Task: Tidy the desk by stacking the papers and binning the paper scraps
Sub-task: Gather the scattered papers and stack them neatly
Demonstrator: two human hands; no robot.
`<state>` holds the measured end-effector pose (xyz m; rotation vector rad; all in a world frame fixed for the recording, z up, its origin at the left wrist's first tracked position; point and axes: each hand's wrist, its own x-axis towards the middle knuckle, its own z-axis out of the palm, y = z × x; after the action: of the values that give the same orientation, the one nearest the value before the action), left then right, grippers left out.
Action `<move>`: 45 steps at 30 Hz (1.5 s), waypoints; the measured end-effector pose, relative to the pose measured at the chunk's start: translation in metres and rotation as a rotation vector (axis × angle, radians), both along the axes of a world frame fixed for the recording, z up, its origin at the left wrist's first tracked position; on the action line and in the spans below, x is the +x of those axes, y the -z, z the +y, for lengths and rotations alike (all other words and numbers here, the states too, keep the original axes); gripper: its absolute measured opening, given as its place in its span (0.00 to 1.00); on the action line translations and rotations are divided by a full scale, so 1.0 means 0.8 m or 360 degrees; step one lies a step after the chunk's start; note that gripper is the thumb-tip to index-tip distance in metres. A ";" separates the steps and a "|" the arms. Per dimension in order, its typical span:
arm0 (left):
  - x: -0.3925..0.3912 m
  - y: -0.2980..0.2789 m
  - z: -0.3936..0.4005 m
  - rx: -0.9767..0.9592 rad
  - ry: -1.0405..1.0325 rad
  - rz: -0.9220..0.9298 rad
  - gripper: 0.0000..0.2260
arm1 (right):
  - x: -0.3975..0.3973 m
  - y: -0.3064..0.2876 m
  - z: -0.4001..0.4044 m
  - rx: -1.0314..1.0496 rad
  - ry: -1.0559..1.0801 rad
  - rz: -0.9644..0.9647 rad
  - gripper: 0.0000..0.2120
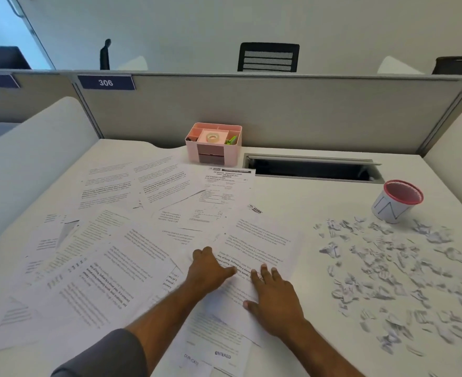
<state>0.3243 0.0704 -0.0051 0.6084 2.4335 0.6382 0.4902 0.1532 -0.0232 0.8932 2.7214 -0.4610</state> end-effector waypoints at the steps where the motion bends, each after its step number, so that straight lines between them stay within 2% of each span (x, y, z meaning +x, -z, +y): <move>1: -0.002 -0.003 0.002 0.0034 -0.0058 -0.0075 0.37 | 0.000 0.000 0.001 0.0003 -0.0013 0.0000 0.36; 4: -0.012 -0.013 0.004 0.0050 -0.0166 -0.0209 0.28 | 0.001 -0.001 0.002 0.0000 -0.0033 0.0012 0.36; 7: -0.017 -0.020 0.010 -0.0103 -0.0067 -0.0146 0.28 | 0.003 -0.001 -0.002 -0.0031 -0.0010 0.0033 0.36; 9: -0.022 -0.019 0.014 0.0020 -0.0091 -0.0231 0.27 | 0.004 -0.001 -0.003 -0.0050 0.0024 0.0049 0.36; 12: -0.036 -0.017 0.018 0.0289 -0.0075 -0.0347 0.16 | 0.001 -0.004 -0.007 -0.0076 0.0078 0.0055 0.36; 14: -0.049 -0.016 0.018 0.0273 0.0022 -0.0173 0.12 | -0.004 -0.008 -0.011 -0.0083 0.0099 0.0068 0.35; 18: -0.079 -0.018 0.022 0.0145 0.0202 0.0285 0.10 | -0.020 -0.019 -0.012 -0.0067 0.0166 0.0108 0.35; 21: -0.099 -0.013 0.023 0.0036 0.0321 0.0541 0.16 | -0.032 -0.022 -0.014 -0.0066 0.0226 0.0132 0.35; 23: -0.110 -0.006 0.025 -0.0097 0.0386 0.0601 0.20 | -0.040 -0.023 -0.014 -0.0076 0.0257 0.0129 0.35; 26: -0.115 0.004 0.028 -0.0266 0.0423 0.0507 0.26 | -0.046 -0.021 -0.013 -0.0095 0.0286 0.0075 0.35; 33: -0.110 0.004 0.038 -0.0081 0.0201 0.0230 0.33 | -0.053 -0.019 -0.006 -0.0109 0.0335 0.0061 0.34; 35: -0.116 0.002 0.038 -0.0069 0.0211 0.0175 0.29 | -0.054 -0.019 -0.003 -0.0100 0.0334 0.0073 0.33; 39: -0.128 -0.005 0.034 0.0103 0.0242 -0.0037 0.11 | -0.051 -0.017 -0.001 -0.0085 0.0326 0.0091 0.32; 41: -0.132 -0.010 0.028 0.0188 0.0238 -0.0108 0.07 | -0.047 -0.016 0.000 -0.0101 0.0304 0.0123 0.32; 43: -0.134 -0.016 0.020 0.0296 0.0232 -0.0154 0.08 | -0.041 -0.018 0.002 -0.0161 0.0329 0.0320 0.31; 45: -0.137 -0.024 0.009 0.0413 0.0207 -0.0176 0.08 | -0.037 -0.023 0.008 -0.0245 0.0515 0.0715 0.29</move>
<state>0.2151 0.0776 0.0138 0.8053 2.2052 0.9158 0.4608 0.1594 -0.0052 1.3297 2.8713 -1.0319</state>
